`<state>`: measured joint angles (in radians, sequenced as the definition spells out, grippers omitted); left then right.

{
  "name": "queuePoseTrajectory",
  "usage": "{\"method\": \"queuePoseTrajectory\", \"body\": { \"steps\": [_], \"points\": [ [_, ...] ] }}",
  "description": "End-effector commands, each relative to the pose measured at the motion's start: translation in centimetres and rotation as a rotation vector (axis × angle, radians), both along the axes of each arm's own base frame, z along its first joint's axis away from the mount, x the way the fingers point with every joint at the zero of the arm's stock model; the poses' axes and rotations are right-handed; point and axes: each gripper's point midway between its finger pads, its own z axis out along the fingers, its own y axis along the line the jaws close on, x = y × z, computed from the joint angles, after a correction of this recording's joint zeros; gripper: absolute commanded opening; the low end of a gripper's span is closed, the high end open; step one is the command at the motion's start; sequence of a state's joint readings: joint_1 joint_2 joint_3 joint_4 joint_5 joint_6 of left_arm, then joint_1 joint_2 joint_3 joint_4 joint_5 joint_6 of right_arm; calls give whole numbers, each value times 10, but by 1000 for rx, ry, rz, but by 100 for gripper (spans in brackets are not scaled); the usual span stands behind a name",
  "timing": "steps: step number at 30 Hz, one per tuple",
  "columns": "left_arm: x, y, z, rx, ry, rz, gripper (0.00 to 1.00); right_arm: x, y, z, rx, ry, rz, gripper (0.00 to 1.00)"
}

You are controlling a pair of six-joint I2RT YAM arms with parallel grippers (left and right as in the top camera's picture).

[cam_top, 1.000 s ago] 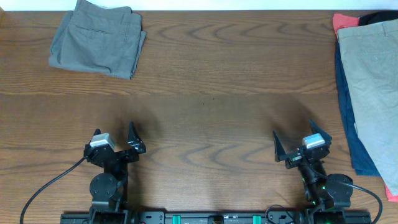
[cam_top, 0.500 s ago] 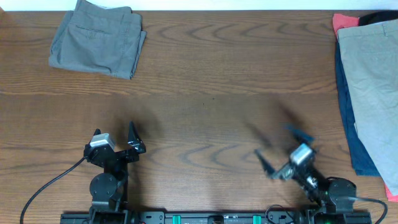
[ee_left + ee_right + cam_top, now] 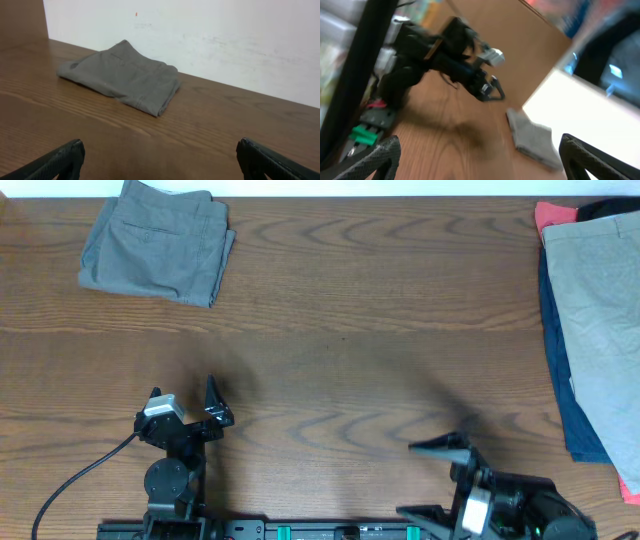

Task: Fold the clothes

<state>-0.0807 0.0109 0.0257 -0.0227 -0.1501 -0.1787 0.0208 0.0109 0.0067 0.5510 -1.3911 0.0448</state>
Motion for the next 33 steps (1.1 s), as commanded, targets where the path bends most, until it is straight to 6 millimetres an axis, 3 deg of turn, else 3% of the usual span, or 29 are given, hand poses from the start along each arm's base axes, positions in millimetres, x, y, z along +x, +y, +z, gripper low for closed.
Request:
{"method": "queuePoseTrajectory", "body": {
  "steps": [1, 4, 6, 9, 12, 17, 20, 23, 33],
  "points": [
    [-1, 4, -17, 21, 50, 23, 98, 42, -13, 7, 132, 178, -211, 99],
    [-1, 4, -17, 21, 50, 23, 98, 87, -36, -3, 237, 342, -455, 99],
    [-1, 4, -17, 21, 51, 23, 98, 117, -62, -13, 318, 441, -662, 98],
    [-1, 4, -17, 21, 50, 23, 98, 143, -101, -25, 407, 498, -921, 99],
    [-1, 4, -17, 21, 51, 23, 98, 146, -109, -19, 438, 473, -963, 99],
    [-1, 4, -17, 21, 50, 23, 98, 135, -85, -20, 377, 484, -821, 99],
    [-1, 4, -17, 21, 50, 23, 98, 137, -87, -28, 367, 519, -841, 99],
    [-1, 4, -17, 21, 50, 23, 98, 141, -96, -24, 418, 528, -886, 99],
    [-1, 4, -17, 21, 50, 23, 98, 147, -132, 34, 617, 452, -1032, 99]
  ]
}}
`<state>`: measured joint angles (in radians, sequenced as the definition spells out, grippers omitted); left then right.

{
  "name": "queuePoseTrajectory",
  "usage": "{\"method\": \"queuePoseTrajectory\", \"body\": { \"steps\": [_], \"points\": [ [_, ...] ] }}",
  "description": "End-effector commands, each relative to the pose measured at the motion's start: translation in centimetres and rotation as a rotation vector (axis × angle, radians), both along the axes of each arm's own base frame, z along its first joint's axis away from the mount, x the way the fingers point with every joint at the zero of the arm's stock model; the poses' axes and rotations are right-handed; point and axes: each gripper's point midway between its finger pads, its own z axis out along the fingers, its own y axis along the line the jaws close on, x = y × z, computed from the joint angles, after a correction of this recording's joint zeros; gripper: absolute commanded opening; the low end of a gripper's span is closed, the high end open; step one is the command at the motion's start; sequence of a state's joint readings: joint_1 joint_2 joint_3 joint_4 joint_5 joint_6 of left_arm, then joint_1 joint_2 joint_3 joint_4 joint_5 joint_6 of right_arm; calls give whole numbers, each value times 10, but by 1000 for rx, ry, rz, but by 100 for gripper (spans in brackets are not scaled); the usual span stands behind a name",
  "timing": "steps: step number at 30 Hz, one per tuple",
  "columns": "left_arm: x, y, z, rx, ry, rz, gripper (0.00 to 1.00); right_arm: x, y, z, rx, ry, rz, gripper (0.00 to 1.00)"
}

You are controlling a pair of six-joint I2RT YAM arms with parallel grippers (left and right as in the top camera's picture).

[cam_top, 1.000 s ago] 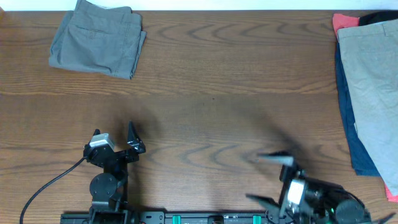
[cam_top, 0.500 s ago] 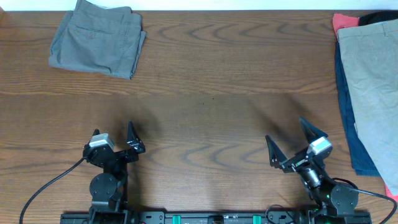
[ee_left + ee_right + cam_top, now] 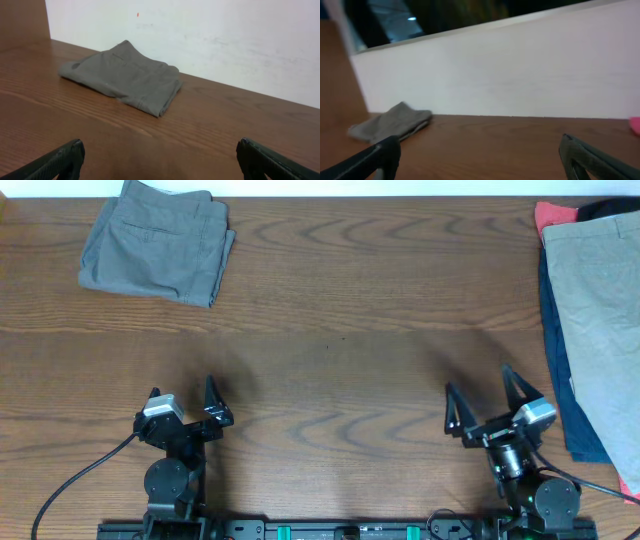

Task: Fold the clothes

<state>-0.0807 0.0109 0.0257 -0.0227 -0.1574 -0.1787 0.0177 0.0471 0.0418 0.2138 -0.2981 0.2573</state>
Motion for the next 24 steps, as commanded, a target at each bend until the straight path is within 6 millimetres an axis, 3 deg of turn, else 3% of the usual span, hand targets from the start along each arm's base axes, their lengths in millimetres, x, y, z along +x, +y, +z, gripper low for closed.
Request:
{"method": "queuePoseTrajectory", "body": {
  "steps": [1, 7, 12, 18, 24],
  "points": [
    [-1, 3, -17, 20, 50, 16, 98, 2, -19, 38, 32, -33, -106, 99],
    [-1, 3, -17, 20, 51, 16, 98, 33, -36, 64, -53, 90, -223, 99],
    [-1, 3, -17, 20, 50, 16, 98, 84, -64, 72, -191, 289, -389, 99],
    [-1, 3, -17, 20, 50, 16, 98, 143, -89, 45, -434, 630, -473, 99],
    [-1, 3, -17, 20, 50, 16, 98, 183, -98, 22, -498, 814, -452, 99]
  ]
}}
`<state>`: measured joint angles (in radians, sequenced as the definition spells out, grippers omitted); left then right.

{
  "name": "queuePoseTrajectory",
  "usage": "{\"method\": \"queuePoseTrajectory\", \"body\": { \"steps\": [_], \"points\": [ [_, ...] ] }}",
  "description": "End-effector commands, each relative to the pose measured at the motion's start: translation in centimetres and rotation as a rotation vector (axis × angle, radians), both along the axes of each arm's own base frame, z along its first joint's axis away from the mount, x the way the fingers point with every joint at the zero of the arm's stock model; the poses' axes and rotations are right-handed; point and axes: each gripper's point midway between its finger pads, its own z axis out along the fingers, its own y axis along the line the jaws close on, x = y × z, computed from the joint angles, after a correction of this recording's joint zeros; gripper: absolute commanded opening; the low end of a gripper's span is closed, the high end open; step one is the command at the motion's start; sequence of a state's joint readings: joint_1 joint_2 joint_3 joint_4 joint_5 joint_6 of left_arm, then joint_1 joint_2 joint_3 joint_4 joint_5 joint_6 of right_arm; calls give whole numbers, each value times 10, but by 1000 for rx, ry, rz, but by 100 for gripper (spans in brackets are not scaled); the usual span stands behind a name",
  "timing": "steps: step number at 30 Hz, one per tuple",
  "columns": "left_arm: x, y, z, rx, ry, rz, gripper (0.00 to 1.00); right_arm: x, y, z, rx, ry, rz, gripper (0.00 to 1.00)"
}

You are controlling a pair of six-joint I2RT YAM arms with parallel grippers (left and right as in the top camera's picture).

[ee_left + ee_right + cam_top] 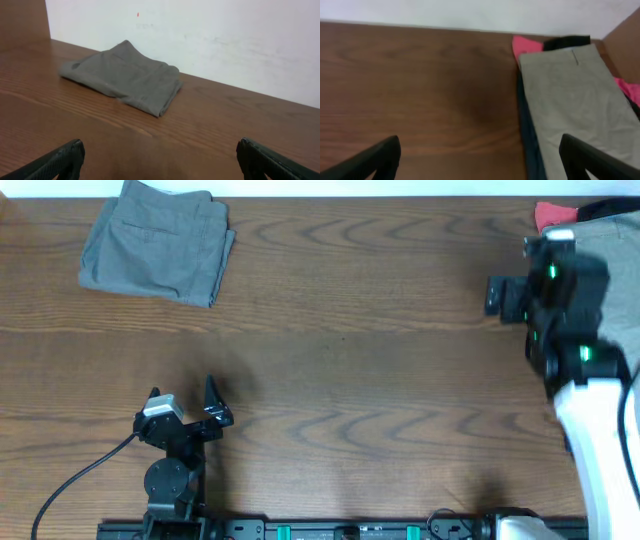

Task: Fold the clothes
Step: 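Reach the right gripper to the top khaki shorts and grasp them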

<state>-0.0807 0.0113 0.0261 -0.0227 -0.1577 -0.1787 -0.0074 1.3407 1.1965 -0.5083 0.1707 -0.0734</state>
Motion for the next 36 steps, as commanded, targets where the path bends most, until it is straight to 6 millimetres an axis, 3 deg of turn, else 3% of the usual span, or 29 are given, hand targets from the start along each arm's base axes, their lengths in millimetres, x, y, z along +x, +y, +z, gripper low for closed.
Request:
{"method": "queuePoseTrajectory", "body": {
  "steps": [1, 7, 14, 19, 28, 36],
  "points": [
    [-1, 3, -17, 20, 51, 16, 98, 17, -14, 8, -68, 10, -24, 99],
    [-1, 3, -17, 20, 50, 16, 98, 44, -42, -3, -222, 4, -56, 99],
    [-1, 3, -17, 20, 50, 16, 98, 59, -119, -53, -410, 134, -225, 99],
    [-1, 3, -17, 20, 50, 16, 98, 81, -148, -86, -444, 171, -239, 99],
    [-1, 3, -17, 20, 50, 16, 98, 101, -180, -150, -427, 262, -267, 99],
    [-1, 3, -17, 20, 50, 16, 98, 120, -181, -174, -343, 194, -250, 93]
  ]
}}
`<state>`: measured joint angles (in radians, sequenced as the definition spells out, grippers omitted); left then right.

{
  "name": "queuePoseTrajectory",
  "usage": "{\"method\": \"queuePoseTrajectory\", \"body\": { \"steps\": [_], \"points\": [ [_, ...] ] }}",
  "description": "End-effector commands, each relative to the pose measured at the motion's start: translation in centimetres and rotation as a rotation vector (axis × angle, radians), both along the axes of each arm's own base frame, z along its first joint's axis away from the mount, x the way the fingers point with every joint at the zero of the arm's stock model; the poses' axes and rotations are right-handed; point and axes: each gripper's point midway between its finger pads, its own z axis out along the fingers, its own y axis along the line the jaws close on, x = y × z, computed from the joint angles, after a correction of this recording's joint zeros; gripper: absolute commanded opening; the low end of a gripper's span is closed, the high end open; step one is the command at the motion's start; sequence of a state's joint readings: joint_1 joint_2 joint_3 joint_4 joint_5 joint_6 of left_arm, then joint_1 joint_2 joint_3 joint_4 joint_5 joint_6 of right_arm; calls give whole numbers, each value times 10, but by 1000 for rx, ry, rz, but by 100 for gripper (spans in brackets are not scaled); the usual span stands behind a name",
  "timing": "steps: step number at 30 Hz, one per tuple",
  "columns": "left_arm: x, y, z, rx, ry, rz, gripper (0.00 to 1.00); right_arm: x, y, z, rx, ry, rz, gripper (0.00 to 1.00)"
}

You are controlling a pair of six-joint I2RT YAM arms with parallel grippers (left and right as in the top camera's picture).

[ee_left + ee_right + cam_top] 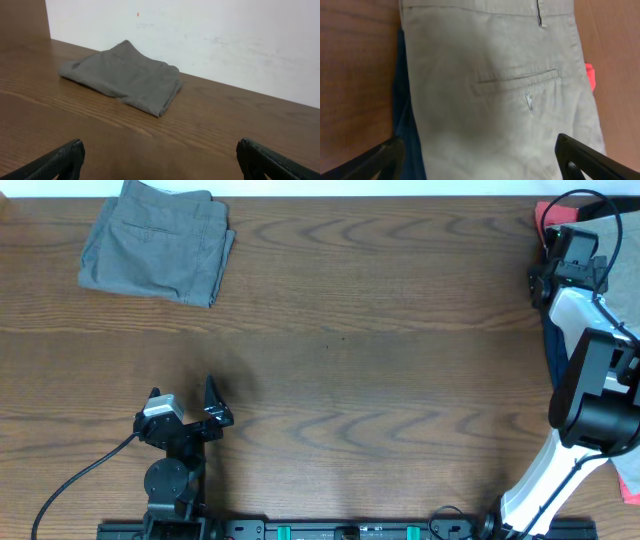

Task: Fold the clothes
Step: 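Reach the right gripper to the top khaki shorts and grasp them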

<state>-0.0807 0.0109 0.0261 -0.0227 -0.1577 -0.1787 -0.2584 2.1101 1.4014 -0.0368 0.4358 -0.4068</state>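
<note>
A pile of clothes lies at the table's right edge, with beige trousers (622, 260) on top. In the right wrist view the beige trousers (490, 90) fill the frame, back pocket up, over a blue garment (402, 115) and a pink one (590, 75). My right gripper (477, 142) hangs open just above the trousers, with nothing between its fingers. My left gripper (160, 145) is open and low over the table; in the overhead view the left gripper (183, 402) is at the front left. Folded grey shorts (155, 240) lie at the back left.
The brown wooden table (350, 330) runs between the folded grey shorts (125, 75) and the pile. A white wall (210, 35) stands behind the table's far edge. My right arm (585, 380) stretches along the right side. A black cable (80, 475) trails from the left arm's base.
My right gripper has moved from over bare table, just left of the pile's far end, to right above the beige trousers and closer to them. The left arm is unchanged.
My right arm was low at the front right, turned sideways toward the left arm. Then it faced the back wall from the same place. Then it was raised at the back right beside the pile, and now it is over the beige trousers. The left arm stayed still throughout.
</note>
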Motion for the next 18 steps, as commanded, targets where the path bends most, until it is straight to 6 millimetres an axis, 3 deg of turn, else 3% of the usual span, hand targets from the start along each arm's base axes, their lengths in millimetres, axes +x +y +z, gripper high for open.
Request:
{"method": "queuePoseTrajectory", "body": {
  "steps": [1, 6, 12, 18],
  "points": [
    [-1, 3, -17, 20, 51, 16, 98, 13, -2, 1, 48, -65, 3, 93],
    [-1, 3, -17, 20, 51, 16, 98, 15, -6, -11, 69, -76, -4, 88],
    [-1, 3, -17, 20, 51, 16, 98, 10, -11, -33, 80, -39, -16, 90],
    [-1, 3, -17, 20, 51, 16, 98, 5, -27, -34, 144, -105, -101, 88]
  ]
}}
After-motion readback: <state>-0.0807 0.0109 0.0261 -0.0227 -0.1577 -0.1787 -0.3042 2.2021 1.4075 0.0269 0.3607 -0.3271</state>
